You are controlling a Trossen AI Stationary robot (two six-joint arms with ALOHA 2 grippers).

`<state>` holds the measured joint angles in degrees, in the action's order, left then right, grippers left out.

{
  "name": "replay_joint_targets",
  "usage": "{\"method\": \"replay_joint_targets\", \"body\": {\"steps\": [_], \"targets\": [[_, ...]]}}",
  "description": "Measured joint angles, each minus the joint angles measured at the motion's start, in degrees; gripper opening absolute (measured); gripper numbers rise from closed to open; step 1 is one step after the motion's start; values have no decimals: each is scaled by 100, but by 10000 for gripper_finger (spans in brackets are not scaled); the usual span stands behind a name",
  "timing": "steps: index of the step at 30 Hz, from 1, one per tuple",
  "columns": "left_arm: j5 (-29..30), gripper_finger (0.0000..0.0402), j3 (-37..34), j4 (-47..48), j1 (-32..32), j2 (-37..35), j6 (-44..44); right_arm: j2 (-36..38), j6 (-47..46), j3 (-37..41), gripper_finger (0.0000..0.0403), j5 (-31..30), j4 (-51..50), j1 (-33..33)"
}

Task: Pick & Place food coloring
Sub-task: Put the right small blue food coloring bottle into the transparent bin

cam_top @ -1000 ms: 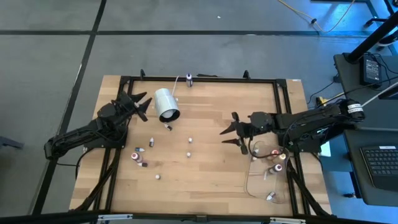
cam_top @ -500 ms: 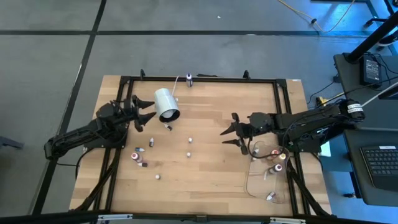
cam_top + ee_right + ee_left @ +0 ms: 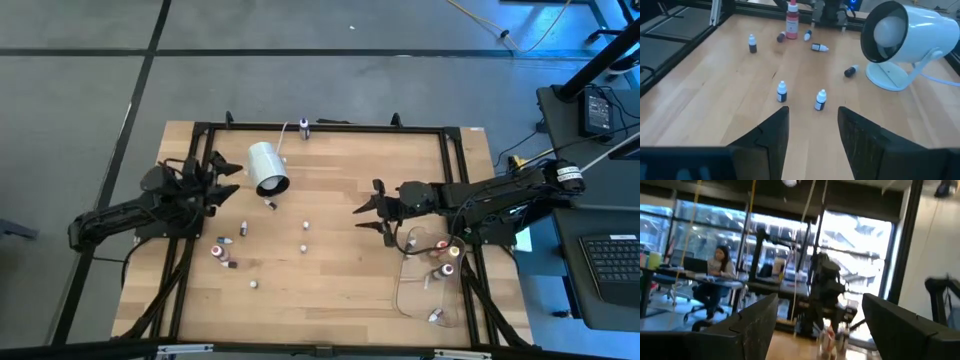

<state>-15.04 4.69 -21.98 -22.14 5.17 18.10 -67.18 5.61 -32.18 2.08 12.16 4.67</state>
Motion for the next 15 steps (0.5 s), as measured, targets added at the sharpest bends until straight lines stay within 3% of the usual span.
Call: {"method": "replay_joint_targets", "body": {"steps": [9,15], "targets": [[177,274,1677,1676,756,1571,-802,0,-59,0,171,-6,-18,0],[1258,274,3371,4199,1378,2999,-987,0,-50,0,171,-6,-38,0]]}}
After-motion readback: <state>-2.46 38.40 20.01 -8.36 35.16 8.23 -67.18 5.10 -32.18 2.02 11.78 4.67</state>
